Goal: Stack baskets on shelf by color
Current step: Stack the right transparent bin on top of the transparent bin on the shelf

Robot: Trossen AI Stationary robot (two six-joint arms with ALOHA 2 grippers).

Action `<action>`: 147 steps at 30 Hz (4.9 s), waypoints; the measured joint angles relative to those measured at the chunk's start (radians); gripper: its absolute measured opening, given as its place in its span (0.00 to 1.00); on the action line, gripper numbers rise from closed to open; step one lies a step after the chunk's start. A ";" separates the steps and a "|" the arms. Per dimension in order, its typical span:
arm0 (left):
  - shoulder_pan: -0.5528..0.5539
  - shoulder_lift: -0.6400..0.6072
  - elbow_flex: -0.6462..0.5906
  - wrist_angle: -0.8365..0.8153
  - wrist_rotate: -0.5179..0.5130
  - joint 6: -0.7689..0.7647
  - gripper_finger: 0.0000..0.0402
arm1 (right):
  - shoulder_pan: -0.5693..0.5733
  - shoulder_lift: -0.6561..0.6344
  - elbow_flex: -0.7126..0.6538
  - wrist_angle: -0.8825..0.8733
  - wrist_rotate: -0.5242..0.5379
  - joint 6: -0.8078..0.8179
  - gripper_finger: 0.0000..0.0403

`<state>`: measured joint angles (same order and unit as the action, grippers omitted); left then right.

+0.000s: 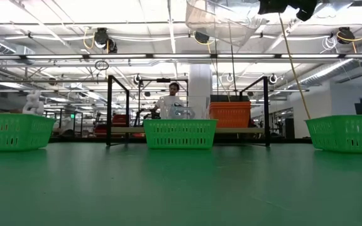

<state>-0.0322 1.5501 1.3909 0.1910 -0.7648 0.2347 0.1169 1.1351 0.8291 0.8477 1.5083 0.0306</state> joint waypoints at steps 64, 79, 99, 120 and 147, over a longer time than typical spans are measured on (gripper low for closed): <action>0.129 -0.012 0.249 -0.796 0.149 -0.125 0.00 | 0.131 0.250 0.605 -1.404 -1.141 -0.416 0.53; 0.249 -0.014 0.355 -1.226 0.394 -0.319 0.00 | 0.032 0.403 0.747 -1.555 -1.198 -0.636 0.41; 0.283 -0.011 0.354 -1.233 0.713 -0.459 0.00 | -0.038 0.404 0.642 -1.656 -1.240 -0.632 0.02; 0.376 -0.223 0.354 -1.121 0.610 -0.437 0.45 | -0.199 0.366 0.641 -1.321 -1.189 -0.308 0.00; 0.306 -0.234 0.353 -1.286 0.531 -0.550 0.50 | -0.399 0.570 0.640 -1.274 -1.462 -0.470 0.00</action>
<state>0.2738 1.3163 1.7443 -1.0953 -0.2337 -0.3149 -0.2821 1.7054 1.4689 -0.4263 0.0467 -0.4389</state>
